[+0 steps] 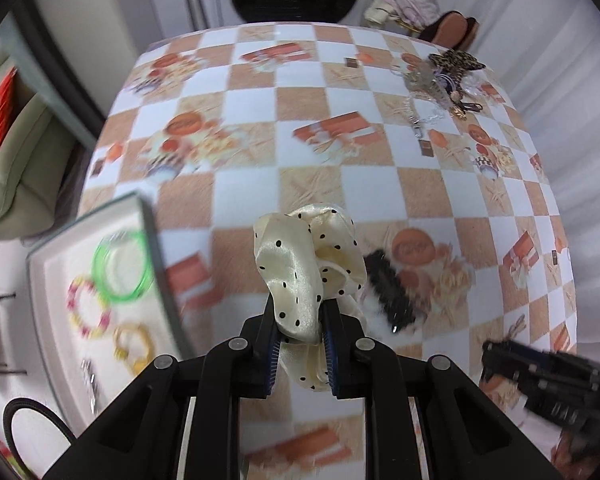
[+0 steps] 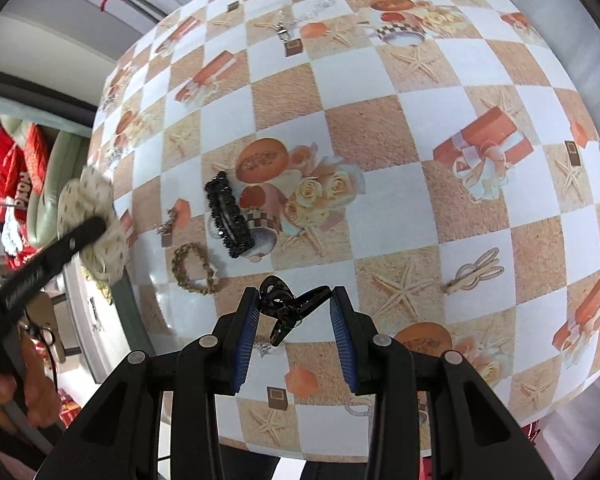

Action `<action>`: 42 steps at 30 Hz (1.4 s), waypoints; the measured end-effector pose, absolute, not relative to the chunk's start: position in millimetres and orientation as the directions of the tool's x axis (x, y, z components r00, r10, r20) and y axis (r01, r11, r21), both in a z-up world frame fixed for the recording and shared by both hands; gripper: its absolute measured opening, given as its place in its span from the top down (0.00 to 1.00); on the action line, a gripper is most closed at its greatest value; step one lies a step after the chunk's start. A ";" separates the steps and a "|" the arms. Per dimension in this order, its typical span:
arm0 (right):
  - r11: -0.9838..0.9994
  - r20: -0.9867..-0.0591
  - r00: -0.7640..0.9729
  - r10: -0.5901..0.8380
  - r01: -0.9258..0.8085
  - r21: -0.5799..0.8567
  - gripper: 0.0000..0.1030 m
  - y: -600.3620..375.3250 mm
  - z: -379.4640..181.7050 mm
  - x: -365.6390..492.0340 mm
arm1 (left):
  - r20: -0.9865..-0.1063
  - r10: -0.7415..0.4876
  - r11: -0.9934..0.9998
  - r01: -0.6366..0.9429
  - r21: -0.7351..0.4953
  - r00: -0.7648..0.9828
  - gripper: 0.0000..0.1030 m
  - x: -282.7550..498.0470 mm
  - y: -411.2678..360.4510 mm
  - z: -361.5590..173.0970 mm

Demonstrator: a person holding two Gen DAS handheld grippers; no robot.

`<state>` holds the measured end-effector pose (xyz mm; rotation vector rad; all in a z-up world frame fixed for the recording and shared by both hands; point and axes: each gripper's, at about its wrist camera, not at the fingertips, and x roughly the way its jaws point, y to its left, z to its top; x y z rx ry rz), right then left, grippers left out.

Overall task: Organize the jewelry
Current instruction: 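Carry the scrunchie and claw clip into the white tray and open both tools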

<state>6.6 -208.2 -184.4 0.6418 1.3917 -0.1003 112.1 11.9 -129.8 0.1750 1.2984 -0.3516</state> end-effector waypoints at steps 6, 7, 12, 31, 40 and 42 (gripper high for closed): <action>0.845 -0.929 0.211 0.304 0.391 0.365 0.62 -198.3 -172.6 9.7 | -0.965 -0.133 0.954 0.293 -0.063 0.227 0.77 82.8 55.2 -120.6; 0.847 -0.929 0.212 0.304 0.387 0.366 0.62 -196.3 -170.9 10.0 | -0.965 -0.130 0.956 0.285 -0.062 0.226 0.77 80.2 61.3 -120.2; 0.854 -0.927 0.222 0.301 0.371 0.366 0.62 -177.8 -164.0 14.3 | -0.968 -0.123 0.969 0.239 -0.069 0.218 0.77 68.3 99.9 -118.6; 0.890 -0.922 0.206 0.328 0.260 0.375 0.62 -19.6 -153.5 24.5 | -0.982 -0.123 0.976 0.196 -0.093 0.146 0.77 40.3 243.8 -153.9; 0.906 -0.921 0.130 0.368 0.172 0.386 0.62 46.4 -169.4 37.3 | -0.987 -0.103 0.971 0.227 -0.072 0.125 0.77 31.3 264.9 -178.3; 0.909 -0.923 0.103 0.371 0.163 0.384 0.62 55.3 -176.7 39.8 | -0.987 -0.099 0.970 0.234 -0.067 0.125 0.77 30.6 264.7 -183.4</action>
